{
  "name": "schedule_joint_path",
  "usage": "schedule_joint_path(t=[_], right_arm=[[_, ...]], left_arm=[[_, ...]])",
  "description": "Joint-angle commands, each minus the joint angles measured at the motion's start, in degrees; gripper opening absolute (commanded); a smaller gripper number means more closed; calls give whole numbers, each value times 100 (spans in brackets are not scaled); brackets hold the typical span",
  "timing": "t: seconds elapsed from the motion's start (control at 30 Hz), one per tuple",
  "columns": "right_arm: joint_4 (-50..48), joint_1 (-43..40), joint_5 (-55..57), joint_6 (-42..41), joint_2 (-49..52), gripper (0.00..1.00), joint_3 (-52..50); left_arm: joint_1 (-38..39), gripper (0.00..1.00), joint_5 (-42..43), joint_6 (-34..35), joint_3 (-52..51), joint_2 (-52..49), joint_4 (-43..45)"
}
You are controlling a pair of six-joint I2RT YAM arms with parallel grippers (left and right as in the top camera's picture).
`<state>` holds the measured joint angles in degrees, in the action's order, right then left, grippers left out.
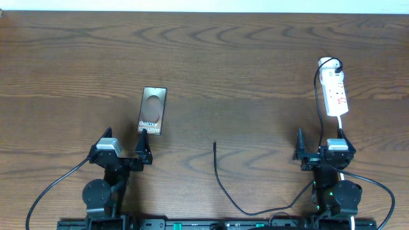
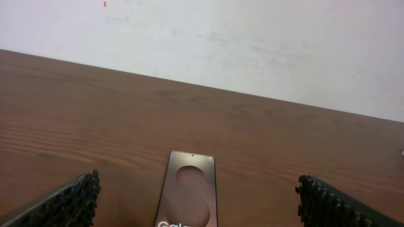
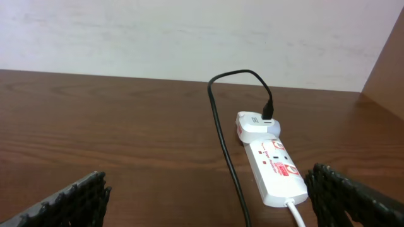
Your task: Plug charger to phone and switch on socket
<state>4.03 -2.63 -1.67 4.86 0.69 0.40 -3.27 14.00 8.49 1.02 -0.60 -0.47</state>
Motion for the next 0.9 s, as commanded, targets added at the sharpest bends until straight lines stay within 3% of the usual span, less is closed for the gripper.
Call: schedule_joint_path(t=[0.0, 0.87], right_arm=[[26, 22, 20, 57, -42, 99, -9], [26, 22, 20, 55, -42, 99, -9]], left_arm=[[24, 98, 46, -96, -76, 39, -229], [24, 98, 48, -96, -76, 37, -229]])
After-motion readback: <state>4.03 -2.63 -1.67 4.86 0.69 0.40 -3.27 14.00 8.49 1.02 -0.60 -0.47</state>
